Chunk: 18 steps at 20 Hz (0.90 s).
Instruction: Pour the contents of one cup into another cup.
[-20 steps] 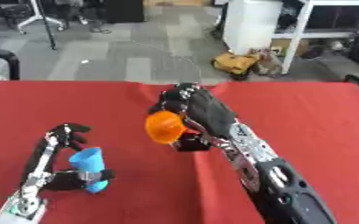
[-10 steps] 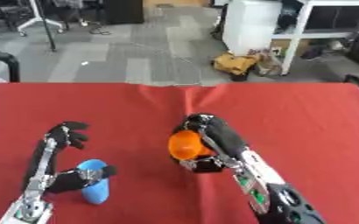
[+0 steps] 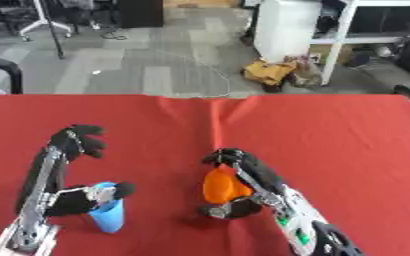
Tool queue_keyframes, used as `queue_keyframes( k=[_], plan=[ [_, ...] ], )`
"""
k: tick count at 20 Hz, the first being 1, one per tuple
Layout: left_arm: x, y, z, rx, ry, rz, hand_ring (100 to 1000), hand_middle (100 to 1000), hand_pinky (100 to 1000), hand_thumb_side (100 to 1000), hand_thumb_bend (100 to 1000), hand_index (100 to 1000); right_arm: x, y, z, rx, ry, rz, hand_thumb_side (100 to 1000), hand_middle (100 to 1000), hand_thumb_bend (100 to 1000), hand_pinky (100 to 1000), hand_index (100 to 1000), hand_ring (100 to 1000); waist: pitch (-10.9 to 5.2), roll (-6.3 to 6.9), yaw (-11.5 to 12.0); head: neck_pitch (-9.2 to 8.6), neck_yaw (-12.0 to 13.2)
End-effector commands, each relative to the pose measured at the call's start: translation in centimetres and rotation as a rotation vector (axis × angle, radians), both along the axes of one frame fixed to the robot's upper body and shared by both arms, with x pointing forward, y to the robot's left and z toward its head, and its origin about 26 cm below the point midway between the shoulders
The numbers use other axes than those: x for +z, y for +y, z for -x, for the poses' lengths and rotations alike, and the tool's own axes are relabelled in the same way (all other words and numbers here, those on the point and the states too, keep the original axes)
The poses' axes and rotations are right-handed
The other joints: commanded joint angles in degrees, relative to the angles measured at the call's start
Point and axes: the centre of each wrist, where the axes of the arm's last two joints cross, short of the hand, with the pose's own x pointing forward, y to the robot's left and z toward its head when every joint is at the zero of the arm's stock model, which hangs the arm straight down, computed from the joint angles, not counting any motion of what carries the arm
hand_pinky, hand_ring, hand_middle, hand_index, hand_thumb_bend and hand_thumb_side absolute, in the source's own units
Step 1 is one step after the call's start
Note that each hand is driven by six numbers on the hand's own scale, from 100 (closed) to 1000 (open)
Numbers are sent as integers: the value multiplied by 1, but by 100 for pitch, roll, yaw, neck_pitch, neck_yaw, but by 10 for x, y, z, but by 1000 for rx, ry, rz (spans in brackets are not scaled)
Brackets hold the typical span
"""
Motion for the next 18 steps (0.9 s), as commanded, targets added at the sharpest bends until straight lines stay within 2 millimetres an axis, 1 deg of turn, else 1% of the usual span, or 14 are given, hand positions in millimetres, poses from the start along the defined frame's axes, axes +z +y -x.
queue_keyframes(
  k=[1,6,10,12,14,18],
  plan=[
    [19,7,8,-8,-39,21,591,651,547,295,1000,729,26,-13,-2,-28,-25,-46,430,754,664,902,841,698,-80,22,-10,-36,12],
    [25,13,21,-13,-41,57,588,648,548,293,1000,728,48,-26,2,-105,-51,-178,437,756,670,911,838,702,-75,27,-16,-27,22],
    [24,19,29,-4,-30,73,583,643,546,293,1000,727,76,-47,8,-65,27,-393,441,734,658,900,829,675,-82,15,-21,-21,24],
    [24,22,32,8,-28,84,582,642,544,293,1000,726,85,-55,13,-51,58,-469,439,720,648,892,821,658,-83,21,-28,-27,43],
    [23,24,34,15,-27,90,582,643,543,293,1000,726,88,-60,16,-50,82,-526,415,702,623,876,808,639,-86,25,-35,-28,43],
    [21,30,38,29,-23,91,580,642,540,297,1000,725,86,-64,20,-53,114,-617,399,688,595,860,799,625,-93,37,-38,-36,45]
  ],
)
